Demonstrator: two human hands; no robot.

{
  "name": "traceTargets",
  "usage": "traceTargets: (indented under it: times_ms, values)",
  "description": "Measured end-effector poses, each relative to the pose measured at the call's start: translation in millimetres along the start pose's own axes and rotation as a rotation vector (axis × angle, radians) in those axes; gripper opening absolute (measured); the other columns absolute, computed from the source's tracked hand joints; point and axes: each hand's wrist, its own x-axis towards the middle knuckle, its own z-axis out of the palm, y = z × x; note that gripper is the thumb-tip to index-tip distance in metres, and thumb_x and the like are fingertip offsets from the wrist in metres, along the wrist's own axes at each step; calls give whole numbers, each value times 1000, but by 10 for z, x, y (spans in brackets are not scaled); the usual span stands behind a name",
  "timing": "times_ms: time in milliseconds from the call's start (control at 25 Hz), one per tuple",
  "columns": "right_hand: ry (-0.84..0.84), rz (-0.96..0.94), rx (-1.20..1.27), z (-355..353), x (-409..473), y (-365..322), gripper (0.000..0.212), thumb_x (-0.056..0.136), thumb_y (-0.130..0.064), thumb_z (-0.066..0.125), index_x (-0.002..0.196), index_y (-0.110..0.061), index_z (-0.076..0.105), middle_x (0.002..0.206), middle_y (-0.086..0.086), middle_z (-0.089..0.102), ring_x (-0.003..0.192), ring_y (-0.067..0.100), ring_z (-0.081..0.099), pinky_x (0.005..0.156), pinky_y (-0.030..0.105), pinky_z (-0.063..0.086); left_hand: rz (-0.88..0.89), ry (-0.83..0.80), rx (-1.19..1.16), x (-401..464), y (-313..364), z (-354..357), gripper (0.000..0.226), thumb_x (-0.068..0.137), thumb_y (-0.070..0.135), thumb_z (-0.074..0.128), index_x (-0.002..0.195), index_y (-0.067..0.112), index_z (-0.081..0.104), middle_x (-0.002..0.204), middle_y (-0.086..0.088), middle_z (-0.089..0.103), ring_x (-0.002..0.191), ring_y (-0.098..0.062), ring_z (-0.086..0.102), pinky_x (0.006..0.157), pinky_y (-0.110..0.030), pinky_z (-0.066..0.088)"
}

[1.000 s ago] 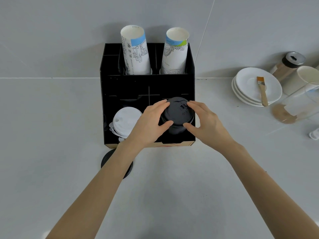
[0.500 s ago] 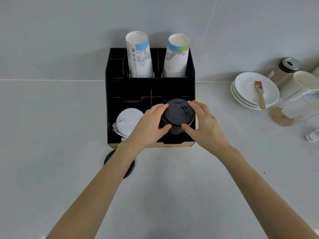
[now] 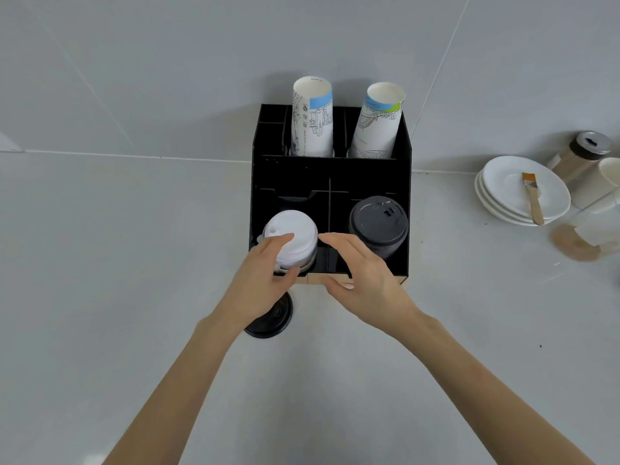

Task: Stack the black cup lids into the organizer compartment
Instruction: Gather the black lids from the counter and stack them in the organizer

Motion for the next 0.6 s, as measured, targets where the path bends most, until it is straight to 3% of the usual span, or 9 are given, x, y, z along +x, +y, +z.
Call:
traceTargets:
  times_ms: [80, 200, 400, 600]
  values:
    - [-51, -9, 0, 136, -15, -32, 50, 83, -16, 56, 129, -17, 37, 135, 0, 43, 123, 15, 42, 100, 27, 38, -14, 27, 2, -110, -102, -58, 48, 83, 13, 57, 128, 14, 39, 127, -11, 49, 108, -23, 50, 86, -10, 33]
    - [-108, 0, 0, 324, -32, -46, 50, 84, -18, 57, 129, -18, 36, 135, 1, 43, 123, 16, 41, 100, 27, 36, -77, 39, -3, -264, -271, -108, 49, 83, 15, 57, 128, 17, 38, 129, -8, 48, 117, -22, 46, 94, -24, 32]
    - [-191, 58, 17, 636, -58, 10, 49, 82, -17, 57, 128, -20, 38, 130, 2, 47, 118, 19, 44, 99, 34, 41, -170, 17, -27, -454, -541, -121, 50, 83, 17, 57, 129, 19, 37, 132, -7, 45, 120, -22, 43, 99, -29, 32]
    - [-325, 160, -50, 900, -61, 131, 52, 85, -19, 55, 132, -14, 34, 138, 5, 40, 126, 22, 38, 107, 36, 33, -278, -43, -23, -542, -726, -46, 55, 81, 19, 60, 130, 16, 36, 136, -9, 41, 122, -26, 41, 102, -37, 35]
